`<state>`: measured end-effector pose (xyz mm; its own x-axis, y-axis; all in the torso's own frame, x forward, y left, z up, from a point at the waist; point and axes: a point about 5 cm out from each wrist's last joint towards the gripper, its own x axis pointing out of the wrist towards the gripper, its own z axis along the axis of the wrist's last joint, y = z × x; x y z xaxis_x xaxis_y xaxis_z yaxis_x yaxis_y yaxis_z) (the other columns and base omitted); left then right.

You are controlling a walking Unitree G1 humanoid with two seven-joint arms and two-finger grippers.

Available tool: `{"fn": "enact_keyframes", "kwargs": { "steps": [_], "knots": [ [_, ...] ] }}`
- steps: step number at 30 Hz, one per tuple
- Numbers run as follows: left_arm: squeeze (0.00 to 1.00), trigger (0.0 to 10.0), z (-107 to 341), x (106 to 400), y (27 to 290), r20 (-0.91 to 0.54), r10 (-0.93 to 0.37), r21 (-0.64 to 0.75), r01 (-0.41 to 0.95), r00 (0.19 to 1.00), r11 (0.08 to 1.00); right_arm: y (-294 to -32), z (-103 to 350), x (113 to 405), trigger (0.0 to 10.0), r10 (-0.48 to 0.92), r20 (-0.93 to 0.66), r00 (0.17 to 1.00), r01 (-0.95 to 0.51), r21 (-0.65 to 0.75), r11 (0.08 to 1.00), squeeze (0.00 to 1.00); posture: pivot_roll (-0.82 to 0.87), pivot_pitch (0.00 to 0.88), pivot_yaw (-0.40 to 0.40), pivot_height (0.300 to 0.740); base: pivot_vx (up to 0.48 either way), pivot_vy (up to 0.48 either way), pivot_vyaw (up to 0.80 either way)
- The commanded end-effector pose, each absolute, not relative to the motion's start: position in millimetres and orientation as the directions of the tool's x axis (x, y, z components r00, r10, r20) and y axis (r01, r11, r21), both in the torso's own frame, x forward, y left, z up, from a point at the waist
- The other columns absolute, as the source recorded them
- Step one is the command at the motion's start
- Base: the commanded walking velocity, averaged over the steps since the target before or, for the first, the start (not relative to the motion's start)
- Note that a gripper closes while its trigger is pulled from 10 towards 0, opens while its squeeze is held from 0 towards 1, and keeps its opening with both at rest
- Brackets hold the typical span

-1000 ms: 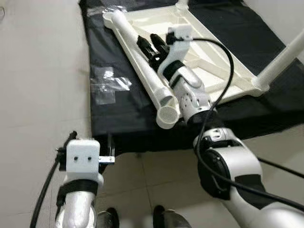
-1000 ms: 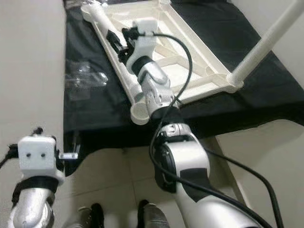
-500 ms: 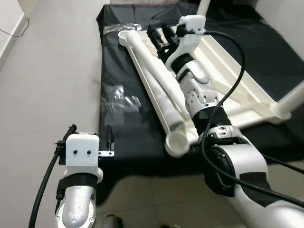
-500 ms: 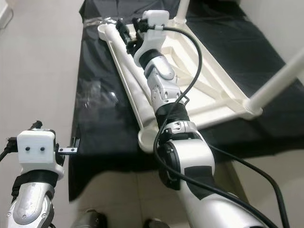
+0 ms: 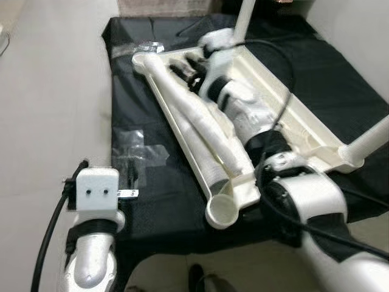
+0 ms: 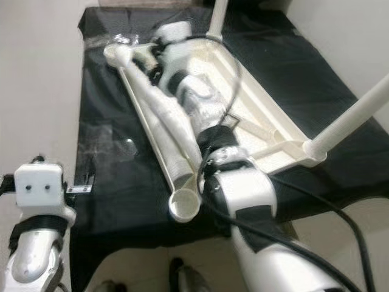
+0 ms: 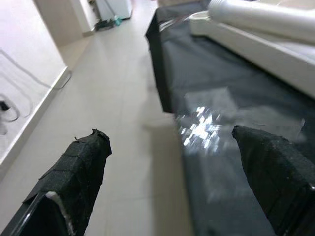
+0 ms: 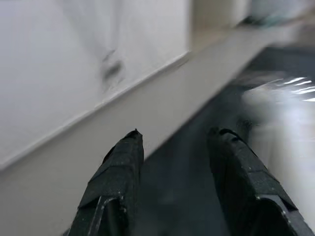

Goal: Building children table

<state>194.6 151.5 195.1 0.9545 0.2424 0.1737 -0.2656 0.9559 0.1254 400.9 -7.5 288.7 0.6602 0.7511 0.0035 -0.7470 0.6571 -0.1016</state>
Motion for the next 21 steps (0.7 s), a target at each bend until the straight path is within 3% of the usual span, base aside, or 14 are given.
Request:
{"fn": "enact_keyframes", "kwargs": {
  "steps": [1,5,11,21],
  "knots": [
    [0.0,10.0,190,192,149,0.143,0.237,0.101,-0.252,0.961,0.962,-12,289,403,10.0,0.73,-0.042,0.682,-0.729,-0.115,0.675,0.0,0.03,0.213,-0.098,0.74,0.0,0.0,0.0],
    [0.0,10.0,182,186,146,0.103,0.232,0.091,-0.241,0.967,0.966,0,290,403,10.0,0.678,-0.094,0.729,-0.684,-0.065,0.727,0.0,0.02,0.224,-0.104,0.74,0.0,0.0,0.0],
    [0.0,10.0,180,180,141,0.079,0.227,0.085,-0.233,0.971,0.969,22,293,399,10.0,0.605,-0.092,0.791,-0.612,-0.115,0.782,0.0,0.02,0.263,-0.122,0.74,0.0,0.0,0.0],
    [0.0,10.0,176,172,136,0.052,0.221,0.07,-0.224,0.974,0.972,26,278,398,10.0,0.517,-0.116,0.848,-0.526,-0.077,0.847,0.0,0.01,0.32,-0.143,0.74,0.0,0.0,0.0]
  ]
}}
